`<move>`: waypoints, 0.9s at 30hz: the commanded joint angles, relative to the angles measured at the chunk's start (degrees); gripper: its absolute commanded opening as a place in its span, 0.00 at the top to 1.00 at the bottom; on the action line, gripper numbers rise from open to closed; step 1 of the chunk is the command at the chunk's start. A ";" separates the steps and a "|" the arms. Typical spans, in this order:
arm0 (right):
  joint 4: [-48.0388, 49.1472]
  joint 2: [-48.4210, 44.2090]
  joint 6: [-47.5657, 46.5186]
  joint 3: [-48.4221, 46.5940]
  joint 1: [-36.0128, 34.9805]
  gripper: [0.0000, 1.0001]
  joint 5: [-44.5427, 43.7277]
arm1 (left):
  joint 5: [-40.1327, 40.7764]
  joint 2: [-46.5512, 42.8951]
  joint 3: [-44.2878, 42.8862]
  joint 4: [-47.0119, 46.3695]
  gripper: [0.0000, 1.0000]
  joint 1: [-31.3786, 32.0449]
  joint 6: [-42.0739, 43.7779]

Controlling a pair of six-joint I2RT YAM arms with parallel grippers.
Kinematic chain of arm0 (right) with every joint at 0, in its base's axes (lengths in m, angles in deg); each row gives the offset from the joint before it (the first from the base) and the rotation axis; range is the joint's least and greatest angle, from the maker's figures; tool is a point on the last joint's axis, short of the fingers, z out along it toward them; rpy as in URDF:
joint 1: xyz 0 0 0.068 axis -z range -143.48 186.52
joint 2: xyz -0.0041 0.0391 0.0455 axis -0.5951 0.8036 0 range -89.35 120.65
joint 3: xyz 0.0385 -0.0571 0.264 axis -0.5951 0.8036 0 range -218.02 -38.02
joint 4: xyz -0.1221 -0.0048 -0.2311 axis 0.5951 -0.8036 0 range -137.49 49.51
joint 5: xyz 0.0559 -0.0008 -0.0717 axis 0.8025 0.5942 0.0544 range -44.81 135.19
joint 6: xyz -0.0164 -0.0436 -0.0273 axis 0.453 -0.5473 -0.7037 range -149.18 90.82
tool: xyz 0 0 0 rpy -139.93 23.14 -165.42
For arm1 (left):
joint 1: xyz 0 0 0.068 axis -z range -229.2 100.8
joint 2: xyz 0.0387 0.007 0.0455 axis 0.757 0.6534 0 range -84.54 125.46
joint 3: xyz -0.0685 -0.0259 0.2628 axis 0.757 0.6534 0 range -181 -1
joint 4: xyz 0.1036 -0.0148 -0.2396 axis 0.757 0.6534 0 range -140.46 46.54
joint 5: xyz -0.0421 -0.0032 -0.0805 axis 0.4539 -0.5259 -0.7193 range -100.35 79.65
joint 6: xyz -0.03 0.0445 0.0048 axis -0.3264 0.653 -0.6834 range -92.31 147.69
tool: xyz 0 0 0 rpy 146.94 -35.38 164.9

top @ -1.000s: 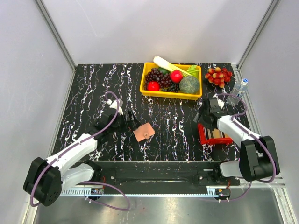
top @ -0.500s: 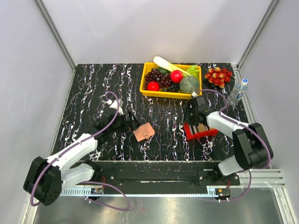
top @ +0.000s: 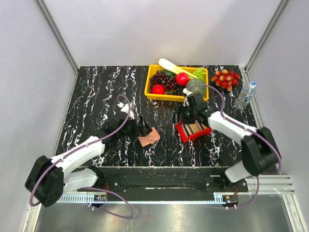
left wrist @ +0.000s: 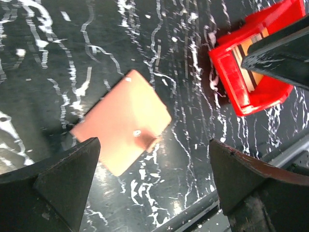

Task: Put the credit cards into the card holder
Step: Move the storage box to the center of the board.

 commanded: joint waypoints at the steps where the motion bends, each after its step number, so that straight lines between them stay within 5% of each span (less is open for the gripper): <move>1: -4.33 -11.69 -4.94 -0.81 -0.16 0.27 -3.07 | 2.99 3.88 -5.23 -6.82 0.01 4.73 -1.94; 5: -10.48 -16.72 -6.70 1.83 1.41 0.23 -15.99 | 3.52 11.52 -10.75 -8.60 0.01 9.65 -2.82; 9: -13.13 -16.02 -6.27 2.71 8.88 0.24 -11.80 | 0.72 22.59 -18.75 -10.08 0.01 13.96 -3.87; 17: -16.74 -9.52 -7.76 -1.68 9.77 0.26 -6.17 | -6.84 36.66 -26.76 -12.81 0.02 15.63 -6.51; 27: -18.15 -1.87 -11.10 -4.93 9.68 0.30 -3.35 | -11.07 46.43 -31.51 -12.55 0.32 15.64 -7.65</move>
